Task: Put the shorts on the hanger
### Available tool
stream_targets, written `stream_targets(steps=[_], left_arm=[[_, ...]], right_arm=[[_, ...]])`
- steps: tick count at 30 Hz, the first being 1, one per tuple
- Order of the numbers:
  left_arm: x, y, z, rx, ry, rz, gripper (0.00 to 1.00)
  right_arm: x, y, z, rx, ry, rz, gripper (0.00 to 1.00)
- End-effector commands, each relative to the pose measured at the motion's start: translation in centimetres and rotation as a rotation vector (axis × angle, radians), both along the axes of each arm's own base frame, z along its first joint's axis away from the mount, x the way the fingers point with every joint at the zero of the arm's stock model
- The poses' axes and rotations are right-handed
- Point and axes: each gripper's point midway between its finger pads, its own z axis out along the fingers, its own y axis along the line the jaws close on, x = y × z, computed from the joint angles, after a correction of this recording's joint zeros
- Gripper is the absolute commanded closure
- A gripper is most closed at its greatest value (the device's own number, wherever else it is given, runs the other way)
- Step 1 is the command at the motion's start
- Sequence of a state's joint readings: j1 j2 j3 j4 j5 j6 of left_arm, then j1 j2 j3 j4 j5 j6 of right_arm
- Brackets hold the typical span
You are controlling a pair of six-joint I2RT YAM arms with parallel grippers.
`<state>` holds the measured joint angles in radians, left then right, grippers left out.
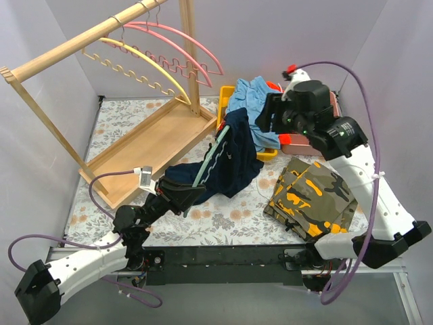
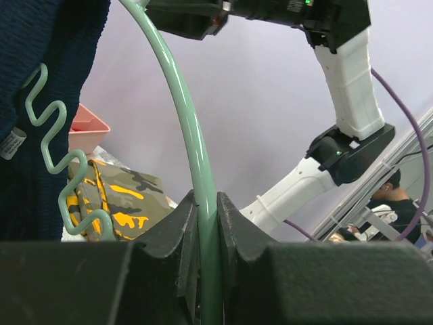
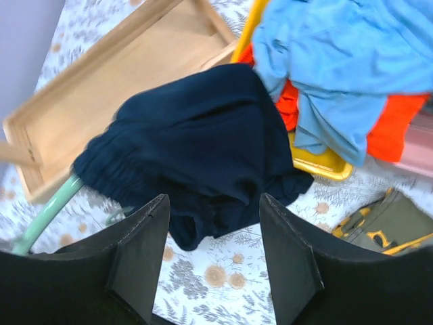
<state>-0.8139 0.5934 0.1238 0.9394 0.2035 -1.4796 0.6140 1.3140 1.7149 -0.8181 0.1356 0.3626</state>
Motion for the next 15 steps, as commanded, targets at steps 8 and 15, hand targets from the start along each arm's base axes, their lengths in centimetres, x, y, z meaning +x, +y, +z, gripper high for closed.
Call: stream_targets(steps=[8, 15], left_arm=[[-0.3, -1.7, 1.2, 0.080, -0.190, -0.016, 1.00], [-0.2, -3.2, 0.1, 0.123, -0.197, -0.072, 1.00]], right_arm=[[2.5, 0.0, -2.4, 0.433, 0.249, -0.053, 0.38], [3.1, -0.6, -5.3, 0.442, 0.306, -0.138, 0.31]])
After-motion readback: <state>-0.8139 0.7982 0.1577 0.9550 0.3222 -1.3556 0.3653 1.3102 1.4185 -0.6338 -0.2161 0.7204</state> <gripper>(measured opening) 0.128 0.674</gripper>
